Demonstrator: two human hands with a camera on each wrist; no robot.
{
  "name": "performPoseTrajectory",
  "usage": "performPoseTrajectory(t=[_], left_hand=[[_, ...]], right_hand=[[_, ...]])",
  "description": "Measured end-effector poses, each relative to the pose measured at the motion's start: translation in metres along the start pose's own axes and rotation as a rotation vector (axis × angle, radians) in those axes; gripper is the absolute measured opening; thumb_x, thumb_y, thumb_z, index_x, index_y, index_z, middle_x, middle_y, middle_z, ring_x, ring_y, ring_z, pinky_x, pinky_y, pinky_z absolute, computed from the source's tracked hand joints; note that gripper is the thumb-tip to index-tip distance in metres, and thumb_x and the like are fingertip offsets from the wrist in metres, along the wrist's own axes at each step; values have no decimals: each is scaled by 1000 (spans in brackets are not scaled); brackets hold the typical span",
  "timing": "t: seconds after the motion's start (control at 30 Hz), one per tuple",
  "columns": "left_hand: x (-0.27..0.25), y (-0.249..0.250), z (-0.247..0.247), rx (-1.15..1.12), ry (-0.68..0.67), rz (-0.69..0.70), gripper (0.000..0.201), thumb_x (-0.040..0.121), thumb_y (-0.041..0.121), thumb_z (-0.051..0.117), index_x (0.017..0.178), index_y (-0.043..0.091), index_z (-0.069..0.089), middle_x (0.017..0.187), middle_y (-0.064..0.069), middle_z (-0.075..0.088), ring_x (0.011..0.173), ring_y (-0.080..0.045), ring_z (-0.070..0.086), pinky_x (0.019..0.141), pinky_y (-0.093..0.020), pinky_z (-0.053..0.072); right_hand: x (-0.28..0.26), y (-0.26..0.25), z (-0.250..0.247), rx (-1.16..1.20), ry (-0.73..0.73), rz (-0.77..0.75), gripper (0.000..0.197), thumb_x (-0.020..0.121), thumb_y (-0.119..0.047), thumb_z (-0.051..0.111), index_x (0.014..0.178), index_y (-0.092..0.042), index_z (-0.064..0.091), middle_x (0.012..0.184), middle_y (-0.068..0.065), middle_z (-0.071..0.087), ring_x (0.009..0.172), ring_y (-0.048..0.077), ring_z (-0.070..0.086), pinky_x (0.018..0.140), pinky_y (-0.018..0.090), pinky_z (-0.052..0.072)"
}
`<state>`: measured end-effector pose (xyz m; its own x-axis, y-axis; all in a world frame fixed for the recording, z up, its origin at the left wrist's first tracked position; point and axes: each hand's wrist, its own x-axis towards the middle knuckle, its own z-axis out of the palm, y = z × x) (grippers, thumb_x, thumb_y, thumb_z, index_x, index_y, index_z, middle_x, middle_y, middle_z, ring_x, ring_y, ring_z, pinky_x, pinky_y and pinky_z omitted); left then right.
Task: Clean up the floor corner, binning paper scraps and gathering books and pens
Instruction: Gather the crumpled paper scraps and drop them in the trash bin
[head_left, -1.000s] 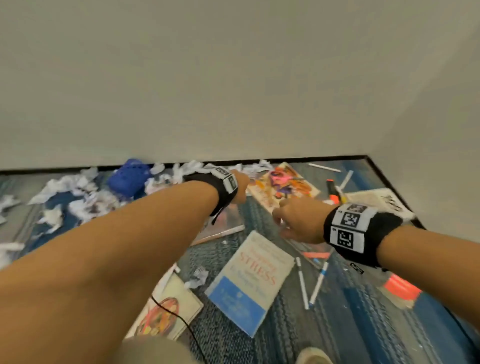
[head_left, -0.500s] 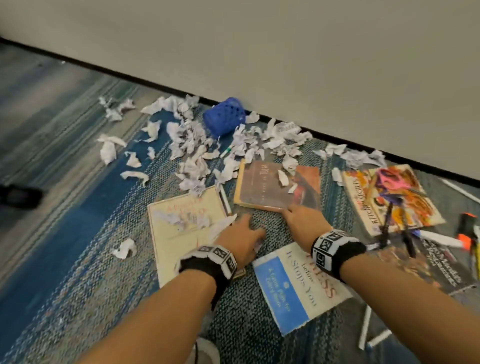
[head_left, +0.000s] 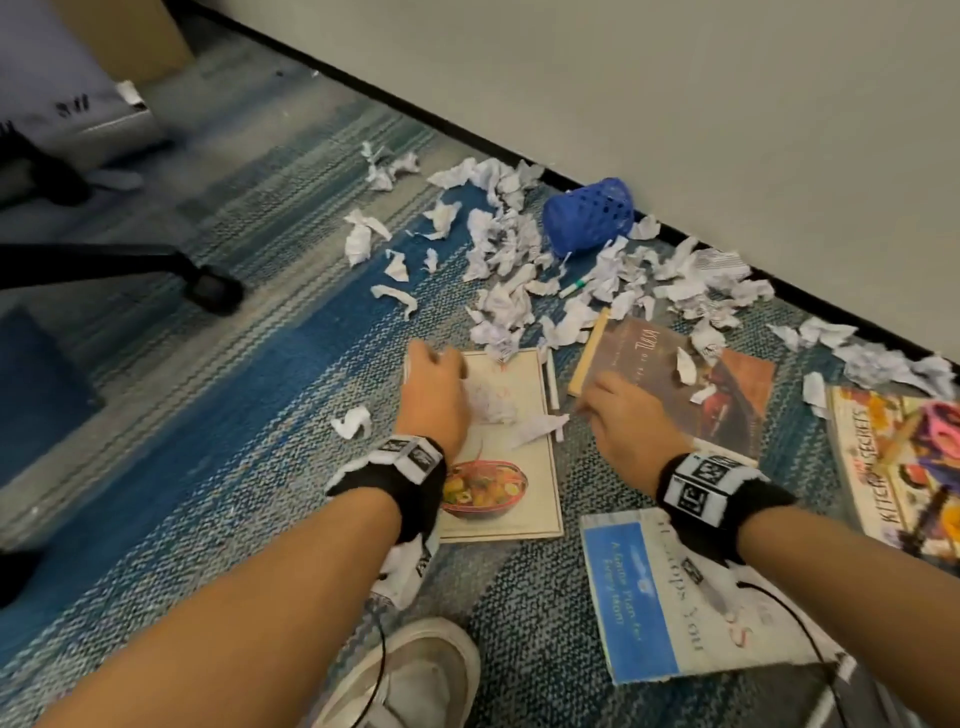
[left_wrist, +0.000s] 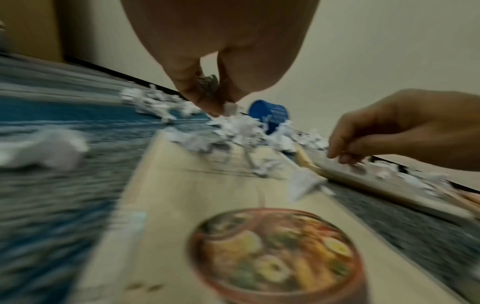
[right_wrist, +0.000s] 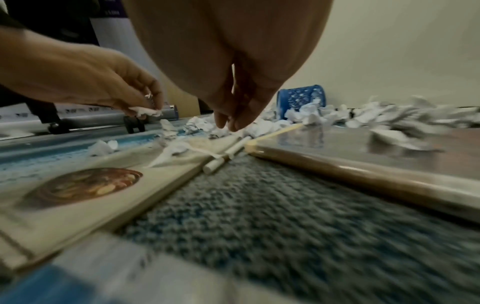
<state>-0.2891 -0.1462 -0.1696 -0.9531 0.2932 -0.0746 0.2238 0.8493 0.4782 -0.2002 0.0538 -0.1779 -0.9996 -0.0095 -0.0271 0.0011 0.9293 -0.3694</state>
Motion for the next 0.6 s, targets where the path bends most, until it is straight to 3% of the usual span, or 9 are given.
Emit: performPoseTrajectory(t=[0.07, 0.13, 0.2, 0.27, 0.37, 0.43, 0.5, 0.6], left_hand=[[6, -31, -13, 21, 77, -160, 15, 89, 3, 51, 104, 3, 54, 119, -15, 37, 84, -30, 51, 76, -33, 40], [9, -59, -20, 69, 78, -336, 24, 94, 16, 50, 111, -1, 52, 130, -20, 34, 97, -39, 53, 82, -41, 43], [7, -79, -17, 219, -57, -455, 54, 96, 43, 46, 127, 0, 43, 140, -23, 27, 120, -43, 41, 95, -49, 42], [0, -90, -9, 365, -150, -449, 68, 93, 58, 42, 137, 7, 34, 144, -21, 25, 130, -41, 31, 97, -51, 43], [-8, -99, 1, 384, -90, -391, 56, 96, 49, 44, 136, 12, 32, 142, -20, 27, 130, -39, 34, 89, -49, 48], [-9, -104, 2, 332, -125, -348, 45, 101, 30, 44, 137, 8, 29, 141, -22, 27, 123, -39, 43, 88, -46, 47], [-8, -108, 0, 319, -193, -307, 43, 100, 11, 42, 139, 6, 26, 140, -25, 26, 112, -41, 52, 79, -42, 46], [-1, -103, -10, 224, -235, -297, 37, 97, 10, 49, 130, 3, 34, 134, -24, 34, 105, -42, 56, 78, -44, 44]], right_hand=[[16, -19, 9, 29, -13, -79, 18, 86, 1, 55, 100, 1, 67, 103, 15, 60, 88, 34, 61, 77, 38, 50], [24, -35, 18, 1, -81, -104, 27, 90, -12, 54, 115, -3, 61, 116, 11, 54, 100, 28, 59, 86, 37, 49], [23, -44, 28, -84, -190, -138, 38, 90, -18, 54, 126, -6, 53, 129, 8, 48, 111, 27, 55, 90, 36, 48], [19, -47, 35, -173, -267, -171, 43, 90, -10, 52, 133, -6, 48, 137, 8, 43, 116, 27, 53, 91, 37, 49], [15, -40, 43, -258, -265, -203, 38, 88, 0, 54, 125, -3, 54, 128, 13, 49, 108, 31, 55, 85, 38, 53], [17, -35, 44, -282, -239, -232, 29, 81, 5, 60, 108, -4, 61, 110, 13, 55, 96, 31, 58, 75, 39, 54], [21, -31, 45, -264, -198, -210, 27, 70, 10, 69, 90, -8, 62, 92, 9, 58, 79, 29, 59, 62, 35, 52], [29, -30, 44, -179, -124, -143, 25, 73, 7, 71, 87, -12, 63, 84, 7, 60, 75, 28, 57, 62, 35, 48]])
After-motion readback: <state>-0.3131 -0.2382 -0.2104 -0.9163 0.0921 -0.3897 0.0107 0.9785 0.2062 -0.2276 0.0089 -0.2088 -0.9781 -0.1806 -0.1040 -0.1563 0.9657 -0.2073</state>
